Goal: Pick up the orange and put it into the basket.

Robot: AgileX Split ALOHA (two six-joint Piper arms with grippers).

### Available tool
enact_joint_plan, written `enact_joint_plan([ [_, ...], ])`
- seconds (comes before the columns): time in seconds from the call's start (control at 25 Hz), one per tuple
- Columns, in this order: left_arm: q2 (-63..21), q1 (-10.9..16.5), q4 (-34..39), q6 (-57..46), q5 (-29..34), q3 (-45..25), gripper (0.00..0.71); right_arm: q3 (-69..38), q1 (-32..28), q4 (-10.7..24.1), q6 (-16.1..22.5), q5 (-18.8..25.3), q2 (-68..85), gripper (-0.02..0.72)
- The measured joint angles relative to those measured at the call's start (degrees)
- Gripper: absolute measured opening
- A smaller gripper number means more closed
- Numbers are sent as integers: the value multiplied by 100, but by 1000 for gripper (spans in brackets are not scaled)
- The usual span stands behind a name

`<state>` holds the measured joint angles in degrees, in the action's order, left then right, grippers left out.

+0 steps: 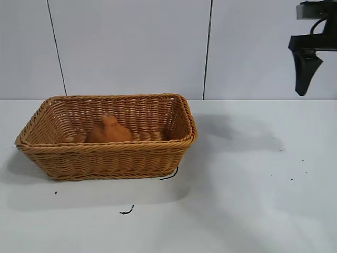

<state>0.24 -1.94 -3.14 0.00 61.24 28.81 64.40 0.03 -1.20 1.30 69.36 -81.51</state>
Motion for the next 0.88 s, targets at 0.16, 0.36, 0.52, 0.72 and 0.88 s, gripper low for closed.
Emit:
enact_joint_plan([
  [0.16,0,0,0,0,0,0,639,-1052,0,0,-178,6,1400,667],
  [0.36,0,0,0,0,2,0,639,-2152,0,-4,-277,-196,3161,667],
  [0.52,0,0,0,0,2,0,639,-3007,0,-17,-294,-467,4599,667],
  [0.72,0,0,0,0,2,0,639,-3411,0,-17,-319,-990,6185,667],
  [0.88,0,0,0,0,2,0,639,-3570,0,-17,-332,-1067,6934,667],
])
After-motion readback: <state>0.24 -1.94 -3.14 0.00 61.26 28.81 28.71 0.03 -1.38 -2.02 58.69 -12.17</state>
